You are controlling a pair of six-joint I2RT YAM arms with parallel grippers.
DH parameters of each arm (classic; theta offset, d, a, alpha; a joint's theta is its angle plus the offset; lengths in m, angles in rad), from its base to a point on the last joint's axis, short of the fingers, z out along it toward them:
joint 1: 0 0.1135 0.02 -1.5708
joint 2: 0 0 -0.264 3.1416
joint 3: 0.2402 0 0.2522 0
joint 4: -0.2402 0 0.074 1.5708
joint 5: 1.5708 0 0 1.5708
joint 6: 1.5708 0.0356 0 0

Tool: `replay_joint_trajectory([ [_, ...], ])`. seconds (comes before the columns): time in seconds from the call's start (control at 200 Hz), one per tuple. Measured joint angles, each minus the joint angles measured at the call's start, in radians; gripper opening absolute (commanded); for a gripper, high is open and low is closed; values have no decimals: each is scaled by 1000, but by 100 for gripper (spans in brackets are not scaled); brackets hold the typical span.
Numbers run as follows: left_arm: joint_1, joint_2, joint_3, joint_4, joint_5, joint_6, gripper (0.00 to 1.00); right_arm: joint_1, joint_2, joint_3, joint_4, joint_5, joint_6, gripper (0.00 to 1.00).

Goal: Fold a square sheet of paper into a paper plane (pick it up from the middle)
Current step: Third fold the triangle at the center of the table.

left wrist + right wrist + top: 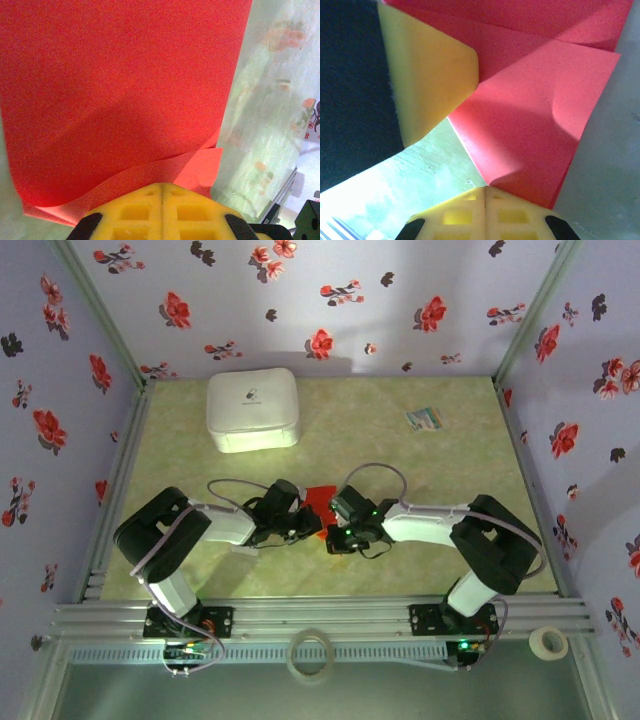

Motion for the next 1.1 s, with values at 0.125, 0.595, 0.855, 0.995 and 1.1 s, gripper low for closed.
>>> replay_joint_trajectory([
  [0.125, 0, 0, 0, 0, 0, 0, 0, -18, -12, -35, 50, -33, 11, 8],
  [0.595, 0, 0, 1, -1, 0, 3, 0, -44, -27, -72, 176, -121, 79, 10],
  [0.855, 0, 0, 1, 0, -3, 3, 0, -71, 12, -87, 216, -134, 103, 10],
  [0.995, 0, 2, 1, 0, -3, 3, 0, -84, -7, -122, 251, -152, 108, 11],
  [1.1, 0, 2, 1, 0, -3, 3, 0, -97, -24, -156, 286, -174, 122, 13],
])
